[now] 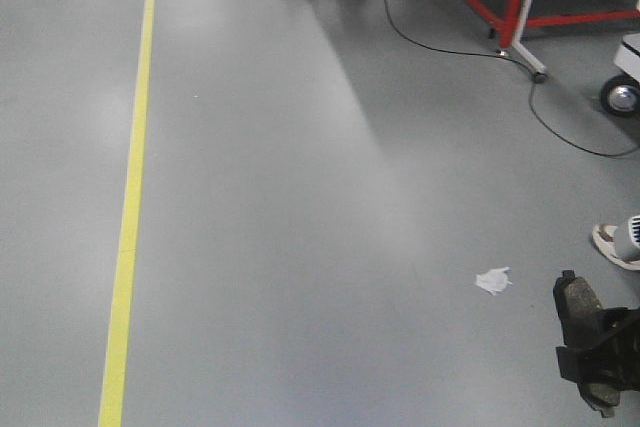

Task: Move and align brake pads A on conveyor
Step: 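Turn the base away from the table holding pads in both grippers, then drive forward along the yellow floor line carrying both pads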

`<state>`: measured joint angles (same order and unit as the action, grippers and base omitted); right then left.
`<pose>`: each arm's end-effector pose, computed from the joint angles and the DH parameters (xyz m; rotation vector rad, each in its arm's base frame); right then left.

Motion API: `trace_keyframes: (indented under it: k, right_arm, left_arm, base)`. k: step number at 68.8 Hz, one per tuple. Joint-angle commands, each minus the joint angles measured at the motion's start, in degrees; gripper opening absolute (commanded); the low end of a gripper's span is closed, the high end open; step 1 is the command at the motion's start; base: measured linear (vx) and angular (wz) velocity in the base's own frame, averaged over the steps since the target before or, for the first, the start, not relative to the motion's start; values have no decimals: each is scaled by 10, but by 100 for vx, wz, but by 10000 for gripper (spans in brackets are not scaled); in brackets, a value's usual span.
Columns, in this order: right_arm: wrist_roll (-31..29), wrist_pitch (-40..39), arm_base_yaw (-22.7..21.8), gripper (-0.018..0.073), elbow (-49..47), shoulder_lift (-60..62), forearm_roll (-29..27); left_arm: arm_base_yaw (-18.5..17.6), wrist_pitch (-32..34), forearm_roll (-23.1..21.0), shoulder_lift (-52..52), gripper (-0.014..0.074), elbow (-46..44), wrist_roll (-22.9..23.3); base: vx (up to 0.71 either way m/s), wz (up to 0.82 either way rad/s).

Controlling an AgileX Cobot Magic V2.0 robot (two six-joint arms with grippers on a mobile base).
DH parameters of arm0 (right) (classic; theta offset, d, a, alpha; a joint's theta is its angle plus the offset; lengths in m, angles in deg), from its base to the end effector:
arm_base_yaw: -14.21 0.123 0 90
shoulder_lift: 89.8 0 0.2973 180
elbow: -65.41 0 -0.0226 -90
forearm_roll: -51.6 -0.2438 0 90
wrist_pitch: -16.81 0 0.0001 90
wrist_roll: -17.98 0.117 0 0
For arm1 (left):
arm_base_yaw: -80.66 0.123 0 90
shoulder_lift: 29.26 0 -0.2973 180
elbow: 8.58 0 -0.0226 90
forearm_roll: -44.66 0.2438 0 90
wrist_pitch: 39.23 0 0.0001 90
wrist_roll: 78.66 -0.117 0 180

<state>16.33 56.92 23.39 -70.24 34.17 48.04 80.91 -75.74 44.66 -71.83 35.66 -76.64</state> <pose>0.1495 0.0289 0.2577 -0.1911 2.4469 0.1278 0.1209 0.0005 0.2959 -0.0426 2.1520 -0.0179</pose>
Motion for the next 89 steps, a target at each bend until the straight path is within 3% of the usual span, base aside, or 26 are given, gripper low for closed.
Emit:
trace_keyframes:
  k: [1,89]
  right_arm:
    - [-5,-35,0,-10,-18,5,-1]
    - [-5,-35,0,-10,-18,5,-1]
  left_arm:
    - [-2,47,0,0,77,-17,1]
    - [-2,44,0,0,77,-17,1]
  base:
    - [15,30]
    - [34,14]
